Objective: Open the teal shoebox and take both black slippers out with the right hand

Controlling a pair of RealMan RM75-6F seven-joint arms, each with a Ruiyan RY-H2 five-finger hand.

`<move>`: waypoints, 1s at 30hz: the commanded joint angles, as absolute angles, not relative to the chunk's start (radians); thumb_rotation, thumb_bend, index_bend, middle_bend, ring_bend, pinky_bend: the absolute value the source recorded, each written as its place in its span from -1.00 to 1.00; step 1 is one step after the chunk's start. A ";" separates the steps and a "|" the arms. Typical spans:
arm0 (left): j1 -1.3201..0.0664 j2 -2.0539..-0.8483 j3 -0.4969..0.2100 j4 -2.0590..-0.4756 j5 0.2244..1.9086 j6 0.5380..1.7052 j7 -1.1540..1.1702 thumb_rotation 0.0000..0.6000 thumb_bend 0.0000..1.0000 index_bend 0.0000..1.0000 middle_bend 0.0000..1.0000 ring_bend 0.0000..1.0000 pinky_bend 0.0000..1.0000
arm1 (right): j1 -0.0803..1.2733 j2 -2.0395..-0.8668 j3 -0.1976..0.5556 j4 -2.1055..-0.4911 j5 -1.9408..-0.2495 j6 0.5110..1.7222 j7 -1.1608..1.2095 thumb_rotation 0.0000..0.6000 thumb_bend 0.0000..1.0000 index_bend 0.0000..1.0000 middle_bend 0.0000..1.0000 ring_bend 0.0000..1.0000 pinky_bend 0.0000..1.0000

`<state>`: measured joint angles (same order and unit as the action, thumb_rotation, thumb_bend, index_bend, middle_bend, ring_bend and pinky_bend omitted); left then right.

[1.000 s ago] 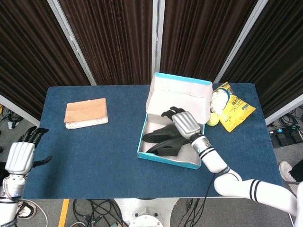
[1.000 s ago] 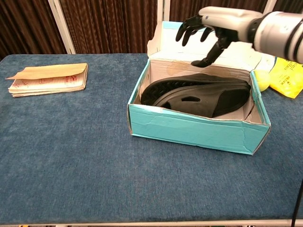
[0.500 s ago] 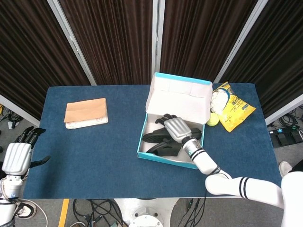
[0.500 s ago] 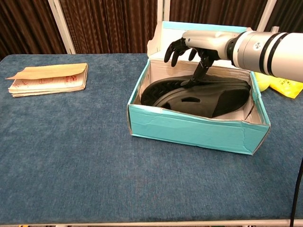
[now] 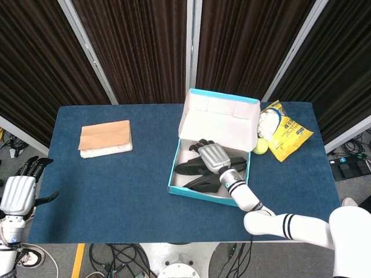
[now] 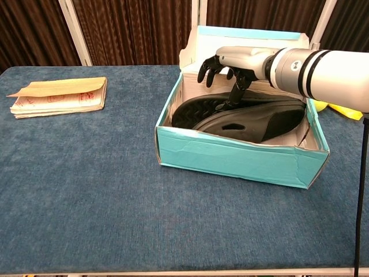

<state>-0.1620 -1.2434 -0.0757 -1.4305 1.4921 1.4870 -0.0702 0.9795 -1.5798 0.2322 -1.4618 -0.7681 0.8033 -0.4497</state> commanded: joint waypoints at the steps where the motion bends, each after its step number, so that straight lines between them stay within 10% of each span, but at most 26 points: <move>1: -0.161 -1.244 -0.077 -1.428 1.491 1.488 -0.073 1.00 -0.86 -0.59 -0.61 -0.77 -0.35 | 0.991 -1.593 0.223 -1.447 -0.748 0.801 -0.461 1.00 -0.68 -0.53 -0.48 -0.75 -0.59; 30: -0.157 -1.247 -0.077 -1.417 1.491 1.487 -0.078 1.00 -0.86 -0.59 -0.61 -0.77 -0.35 | 1.001 -1.658 0.197 -1.397 -0.747 0.881 -0.494 1.00 -0.33 0.33 0.11 -0.13 0.10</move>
